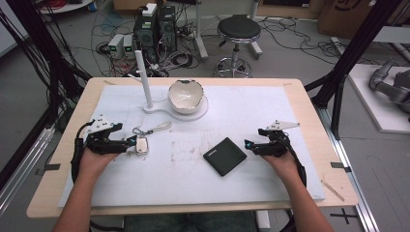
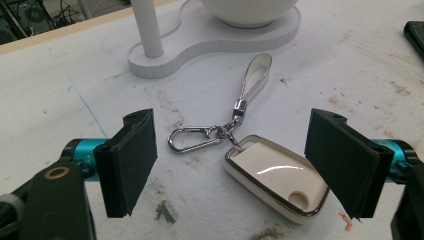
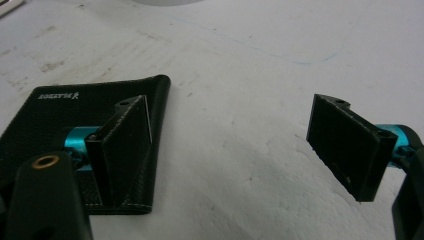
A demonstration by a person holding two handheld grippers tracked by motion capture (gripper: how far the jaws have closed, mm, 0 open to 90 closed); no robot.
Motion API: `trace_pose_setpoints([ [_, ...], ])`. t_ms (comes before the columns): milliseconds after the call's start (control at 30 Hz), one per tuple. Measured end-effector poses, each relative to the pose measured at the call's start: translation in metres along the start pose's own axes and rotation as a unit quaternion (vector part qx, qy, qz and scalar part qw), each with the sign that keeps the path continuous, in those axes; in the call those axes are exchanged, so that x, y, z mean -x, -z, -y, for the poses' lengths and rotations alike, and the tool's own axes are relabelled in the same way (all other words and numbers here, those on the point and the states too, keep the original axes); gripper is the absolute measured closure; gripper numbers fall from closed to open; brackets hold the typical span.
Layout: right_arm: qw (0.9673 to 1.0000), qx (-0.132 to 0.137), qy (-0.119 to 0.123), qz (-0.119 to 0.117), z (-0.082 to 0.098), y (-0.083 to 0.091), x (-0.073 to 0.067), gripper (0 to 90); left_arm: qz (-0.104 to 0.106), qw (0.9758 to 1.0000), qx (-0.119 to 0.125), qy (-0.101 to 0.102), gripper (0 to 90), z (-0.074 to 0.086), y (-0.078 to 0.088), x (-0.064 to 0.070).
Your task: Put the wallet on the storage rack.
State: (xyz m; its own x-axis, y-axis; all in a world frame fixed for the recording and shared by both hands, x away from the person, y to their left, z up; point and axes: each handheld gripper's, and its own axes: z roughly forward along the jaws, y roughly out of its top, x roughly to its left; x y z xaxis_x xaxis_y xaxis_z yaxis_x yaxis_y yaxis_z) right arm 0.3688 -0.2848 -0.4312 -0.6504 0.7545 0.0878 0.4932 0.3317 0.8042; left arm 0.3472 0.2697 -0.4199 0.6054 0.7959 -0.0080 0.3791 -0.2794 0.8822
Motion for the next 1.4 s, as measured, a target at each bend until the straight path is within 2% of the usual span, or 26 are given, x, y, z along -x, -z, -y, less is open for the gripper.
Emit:
trace_pose_setpoints([
  [300,0.9994,-0.015,0.014,-0.028,-0.004,-0.013,-0.013,18.0,-0.003,1.0000,-0.001,0.000,20.9,0.003,0.005,0.000],
  [467,0.9975,-0.043,0.024,-0.051,-0.004,-0.026,-0.024,18.0,-0.005,1.0000,-0.001,-0.002,20.9,0.004,0.008,0.000],
  [633,0.9942,-0.076,0.038,-0.066,-0.002,-0.036,-0.029,18.6,-0.006,1.0000,-0.003,-0.005,20.9,0.004,0.009,0.000],
  [667,0.9936,-0.081,0.035,-0.071,-0.001,-0.036,-0.029,18.8,-0.008,0.9999,-0.003,-0.005,20.9,0.004,0.010,0.000],
  [700,0.9934,-0.082,0.033,-0.074,-0.001,-0.036,-0.029,21.1,-0.009,1.0000,-0.001,-0.003,20.9,0.005,0.010,0.000],
  [767,0.9913,-0.084,0.032,-0.096,-0.001,-0.036,-0.027,32.0,-0.008,1.0000,-0.003,-0.004,20.9,0.005,0.010,-0.001],
  [833,0.9905,-0.085,0.032,-0.104,-0.001,-0.035,-0.027,42.6,-0.009,0.9999,-0.005,-0.004,20.9,0.005,0.010,-0.001],
  [867,0.9884,-0.088,0.026,-0.121,-0.001,-0.034,-0.027,48.0,-0.008,0.9999,-0.005,-0.004,20.9,0.005,0.009,-0.001],
  [1000,0.9873,-0.089,0.017,-0.131,-0.001,-0.034,-0.025,52.5,-0.008,0.9999,-0.005,-0.005,20.9,0.005,0.008,0.000],
  [1067,0.9868,-0.092,0.011,-0.133,-0.001,-0.034,-0.025,54.1,-0.008,0.9999,-0.007,-0.006,21.0,0.005,0.008,0.000],
  [1100,0.9878,-0.087,0.019,-0.128,-0.002,-0.033,-0.025,61.4,-0.008,0.9999,-0.007,-0.007,21.1,0.005,0.008,0.001],
  [1167,0.9886,-0.087,0.022,-0.121,-0.003,-0.031,-0.027,69.8,-0.009,0.9999,-0.007,-0.007,21.1,0.005,0.008,0.001],
  [1400,0.9906,-0.074,0.042,-0.107,-0.006,-0.027,-0.030,79.3,-0.010,0.9999,-0.007,-0.006,21.2,0.005,0.008,0.000],
])
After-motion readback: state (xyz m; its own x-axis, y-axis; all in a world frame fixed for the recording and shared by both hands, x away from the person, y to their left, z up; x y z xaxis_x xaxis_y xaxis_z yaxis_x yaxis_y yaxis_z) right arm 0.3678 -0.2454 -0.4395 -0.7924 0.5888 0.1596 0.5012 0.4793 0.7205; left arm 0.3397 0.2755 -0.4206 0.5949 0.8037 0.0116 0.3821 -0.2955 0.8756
